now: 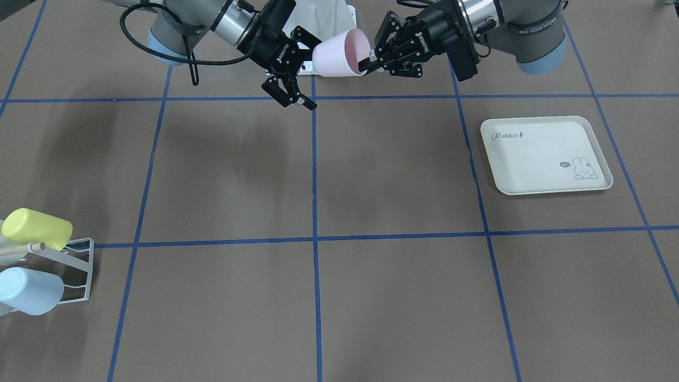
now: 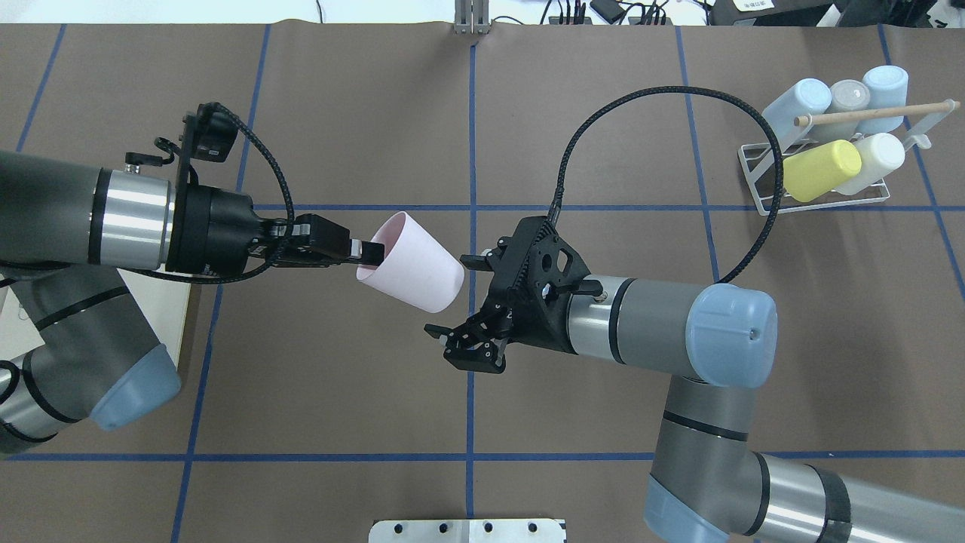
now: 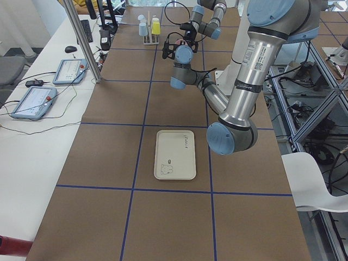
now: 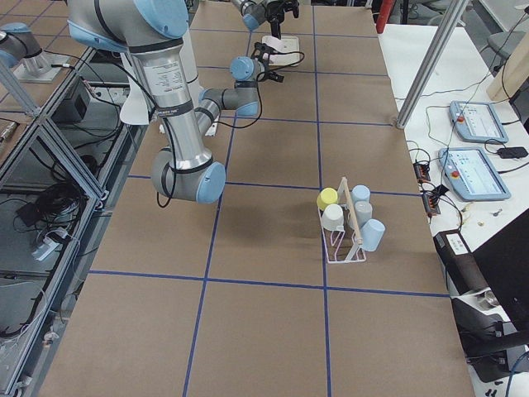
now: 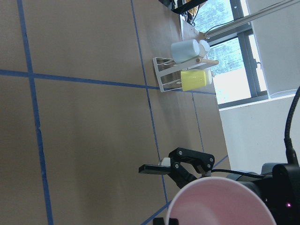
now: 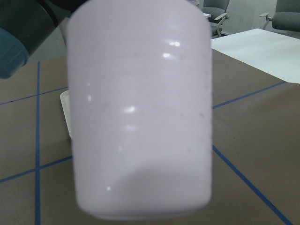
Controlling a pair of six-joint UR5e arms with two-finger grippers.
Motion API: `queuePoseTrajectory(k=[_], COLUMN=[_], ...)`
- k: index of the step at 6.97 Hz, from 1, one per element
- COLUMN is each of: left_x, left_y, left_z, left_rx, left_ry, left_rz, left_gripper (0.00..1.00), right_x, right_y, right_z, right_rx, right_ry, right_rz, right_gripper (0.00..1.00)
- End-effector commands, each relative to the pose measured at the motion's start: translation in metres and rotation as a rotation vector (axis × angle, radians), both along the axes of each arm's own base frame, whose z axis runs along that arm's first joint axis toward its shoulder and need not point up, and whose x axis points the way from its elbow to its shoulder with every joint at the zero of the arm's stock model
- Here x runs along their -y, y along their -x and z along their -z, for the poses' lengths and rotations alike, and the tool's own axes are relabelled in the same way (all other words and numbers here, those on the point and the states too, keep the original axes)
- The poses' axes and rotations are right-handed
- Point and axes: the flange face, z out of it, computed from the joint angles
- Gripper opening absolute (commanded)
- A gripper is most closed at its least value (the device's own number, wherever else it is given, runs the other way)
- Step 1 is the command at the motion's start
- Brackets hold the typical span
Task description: Transfer IKEA cup to right arm and place on rack
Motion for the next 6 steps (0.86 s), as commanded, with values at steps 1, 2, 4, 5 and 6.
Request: queuePoseTrajectory(k=[1, 2, 4, 5, 6], left_x=[0.004, 0.006, -0.002, -0.002, 0.002], left_y=[-0.011, -0.019, -0.035, -0.036, -0.042], left_z=[-0.003, -0.007, -0.01, -0.01, -0.017], left_rx=[0.008, 0.013, 0.012, 0.012, 0.028], left_ry=[0.009, 0.019, 0.029, 0.029, 0.041], left_rz=[0.0, 0.013, 0.019, 0.019, 0.019], left_gripper=[0.0, 0.0, 0.0, 0.0, 0.0], right_x=[-0.001, -0.001, -0.001, -0.001, -0.001], right_y=[-0.001, -0.002, -0.001, -0.001, -0.002], right_z=[0.003, 0.003, 0.003, 0.003, 0.004], right_rx=[0.007, 0.009, 0.007, 0.007, 0.01], right_ry=[-0.002, -0.003, -0.004, -0.004, -0.005], right_rz=[0.0, 0.0, 0.0, 0.0, 0.0], right_gripper=[0.99, 0.99, 0.99, 0.99, 0.99])
